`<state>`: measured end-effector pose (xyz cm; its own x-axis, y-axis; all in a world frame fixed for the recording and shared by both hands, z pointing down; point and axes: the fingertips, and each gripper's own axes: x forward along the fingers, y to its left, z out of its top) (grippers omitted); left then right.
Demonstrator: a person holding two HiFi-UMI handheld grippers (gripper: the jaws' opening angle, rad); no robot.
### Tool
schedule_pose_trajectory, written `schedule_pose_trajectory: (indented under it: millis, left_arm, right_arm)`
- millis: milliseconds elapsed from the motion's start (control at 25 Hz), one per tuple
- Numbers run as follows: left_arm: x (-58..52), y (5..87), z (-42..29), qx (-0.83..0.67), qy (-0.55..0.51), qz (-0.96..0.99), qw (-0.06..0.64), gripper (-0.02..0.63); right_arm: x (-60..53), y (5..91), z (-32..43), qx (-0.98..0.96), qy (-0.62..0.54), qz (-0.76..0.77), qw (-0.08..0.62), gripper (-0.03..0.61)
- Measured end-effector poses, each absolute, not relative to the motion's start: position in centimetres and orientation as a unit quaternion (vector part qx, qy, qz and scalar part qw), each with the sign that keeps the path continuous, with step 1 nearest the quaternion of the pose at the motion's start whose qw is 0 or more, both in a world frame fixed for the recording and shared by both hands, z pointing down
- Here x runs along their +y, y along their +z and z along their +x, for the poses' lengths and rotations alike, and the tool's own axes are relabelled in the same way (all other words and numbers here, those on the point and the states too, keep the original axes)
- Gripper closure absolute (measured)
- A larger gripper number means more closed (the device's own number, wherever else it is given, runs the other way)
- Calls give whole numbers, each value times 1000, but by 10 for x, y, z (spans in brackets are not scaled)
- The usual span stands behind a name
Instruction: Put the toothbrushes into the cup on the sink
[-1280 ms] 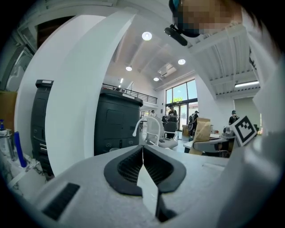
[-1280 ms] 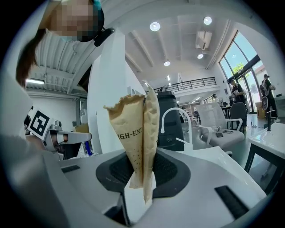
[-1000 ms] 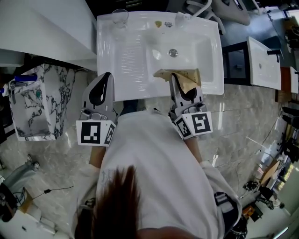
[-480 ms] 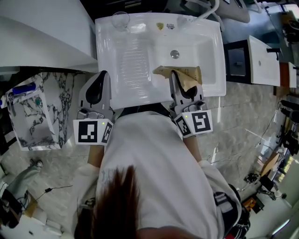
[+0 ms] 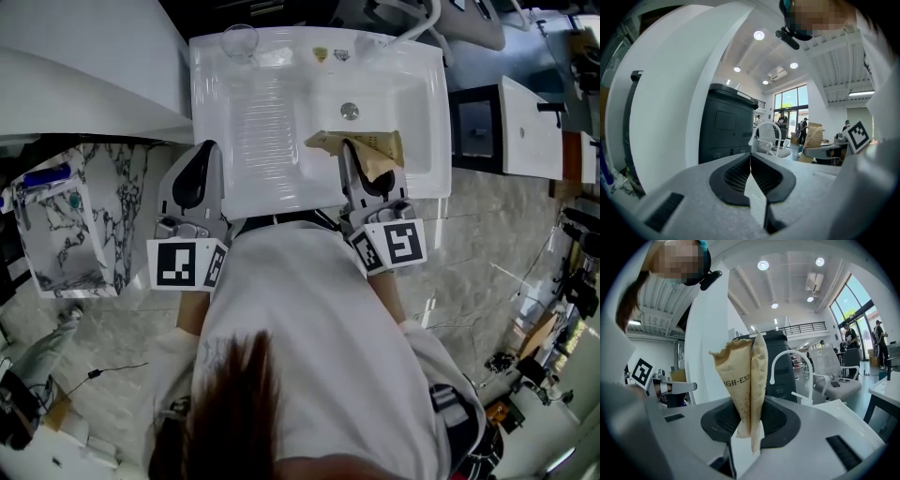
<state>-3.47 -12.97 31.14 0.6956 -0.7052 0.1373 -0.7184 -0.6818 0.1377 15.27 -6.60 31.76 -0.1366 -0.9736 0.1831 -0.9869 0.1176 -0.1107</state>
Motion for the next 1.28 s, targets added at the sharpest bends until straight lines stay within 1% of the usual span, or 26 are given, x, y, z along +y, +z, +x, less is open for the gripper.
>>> schedule_pose_trajectory:
  millis: [280,600,960,1280]
  left_arm:
    - [-132,304,-21,-400,30,912,93,598]
    - [-140,303,-25,-416,31,904,92,598]
    - [-153,305,-36,-422,31,902,91,598]
    - [-159,311,-30,-409,27,907,97,598]
  right_arm:
    - [-74,303,165,-761,95,642,23,486]
    - [-81,272,179,-762,87,642,-16,488]
    - [-87,219,202,-748,38,661,-49,488]
    - [-100,174,221,-731,-13,678,-72,488]
